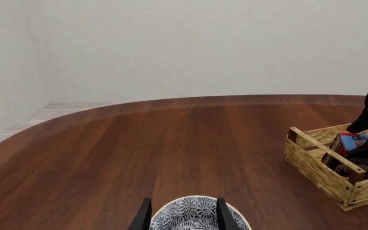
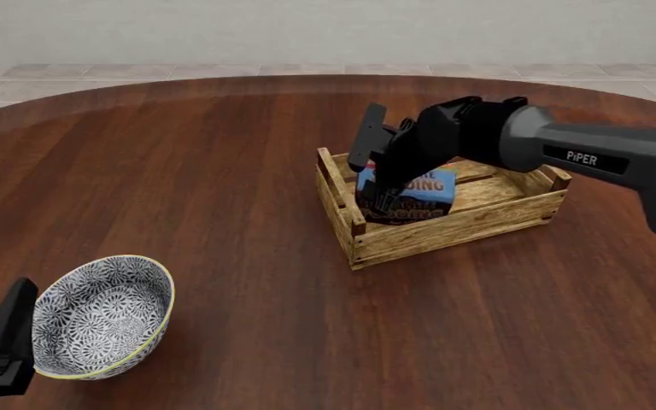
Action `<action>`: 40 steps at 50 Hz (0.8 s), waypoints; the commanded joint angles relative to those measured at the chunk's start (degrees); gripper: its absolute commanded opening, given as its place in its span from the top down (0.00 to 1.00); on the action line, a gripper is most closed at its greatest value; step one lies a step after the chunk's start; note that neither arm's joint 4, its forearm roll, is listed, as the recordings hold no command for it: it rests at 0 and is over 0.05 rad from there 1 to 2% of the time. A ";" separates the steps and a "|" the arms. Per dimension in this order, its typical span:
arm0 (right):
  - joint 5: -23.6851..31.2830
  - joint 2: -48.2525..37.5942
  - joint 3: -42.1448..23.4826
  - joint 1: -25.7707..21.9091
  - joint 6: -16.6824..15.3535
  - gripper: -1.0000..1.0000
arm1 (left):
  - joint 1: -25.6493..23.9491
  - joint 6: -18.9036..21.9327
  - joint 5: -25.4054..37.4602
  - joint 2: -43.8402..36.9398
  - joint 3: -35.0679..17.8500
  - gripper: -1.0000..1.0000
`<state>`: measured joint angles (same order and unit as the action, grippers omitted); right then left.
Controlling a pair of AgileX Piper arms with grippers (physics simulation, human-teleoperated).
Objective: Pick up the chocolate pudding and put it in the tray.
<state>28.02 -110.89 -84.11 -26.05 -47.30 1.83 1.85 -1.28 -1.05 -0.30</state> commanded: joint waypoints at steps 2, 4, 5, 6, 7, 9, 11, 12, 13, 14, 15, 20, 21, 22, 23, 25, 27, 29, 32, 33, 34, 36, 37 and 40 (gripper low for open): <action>-0.15 -0.69 -0.27 -0.04 1.74 1.00 | 0.07 -0.07 0.11 0.07 -0.06 0.00; -0.23 -0.38 0.21 -0.28 1.73 1.00 | 0.08 -0.07 0.08 0.17 0.06 0.00; -0.48 -0.65 0.00 0.10 1.28 1.00 | 0.08 -0.09 0.05 0.21 0.14 0.00; -0.37 -0.90 -0.38 0.20 1.46 1.00 | 0.08 -0.09 0.00 0.20 0.17 0.00; -0.40 -0.91 -0.44 0.24 1.37 1.00 | 0.09 -0.12 0.19 0.45 0.24 0.00; -0.24 -1.05 -0.76 0.38 1.36 1.00 | 0.14 -0.16 0.17 0.45 0.23 0.00; -0.31 -0.88 -0.47 0.11 1.44 1.00 | 0.11 -0.17 -0.08 0.08 0.08 0.00; -0.24 -0.96 -0.56 0.33 1.39 1.00 | 0.20 -0.26 -0.30 -0.18 0.07 0.00; -0.17 -0.83 -0.33 0.19 1.46 1.00 | 0.19 -0.26 -0.26 -0.21 -0.02 0.00; -0.34 -0.87 -0.19 0.18 1.44 1.00 | 0.16 -0.22 -0.14 -0.11 -0.09 0.00; -0.31 -1.22 -0.69 0.39 1.52 1.00 | 0.17 -0.23 -0.12 -0.13 -0.12 0.00; -0.36 -1.52 -0.61 0.35 1.60 1.00 | 0.21 -0.29 -0.13 -0.11 -0.09 0.00; -0.30 -1.75 -0.99 0.56 1.76 1.00 | 0.22 -0.33 -0.09 -0.16 -0.19 0.00; -0.31 -1.94 -0.79 0.72 1.43 1.00 | 0.21 -0.34 -0.14 -0.35 -0.34 0.00; -0.35 -2.31 -1.16 1.22 1.08 1.00 | 0.18 -0.31 -0.19 -0.34 -0.29 0.00; -0.14 -2.34 -1.52 1.46 1.12 1.00 | 0.16 -0.29 -0.20 -0.32 -0.27 0.00; -0.25 -2.65 -1.91 1.68 0.95 1.00 | 0.20 -0.37 -0.17 -0.16 -0.14 0.00; 0.07 -2.78 -2.02 1.52 1.24 1.00 | 0.22 -0.41 0.04 0.02 -0.19 0.00; -0.06 -2.36 -1.37 1.29 1.19 0.00 | 0.25 -0.44 0.17 0.13 -0.24 0.00; -0.03 -3.16 -2.55 2.03 1.21 0.00 | 0.25 -0.45 0.22 0.18 -0.24 0.00; -0.01 -3.17 -2.58 2.03 1.21 0.00 | 0.25 -0.45 0.22 0.18 -0.24 0.00; -0.11 -3.13 -2.41 1.66 1.42 0.00 | 0.27 -0.49 0.20 0.20 -0.21 0.00; 0.02 -3.60 -3.12 2.10 1.38 0.00 | 0.29 -0.52 0.05 0.15 -0.10 0.00; 0.22 -3.51 -3.55 2.39 1.52 0.00 | 0.28 -0.55 0.00 0.15 -0.05 0.00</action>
<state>27.96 -113.53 -86.46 -24.58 -46.36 2.07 1.43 -1.25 -0.99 -0.44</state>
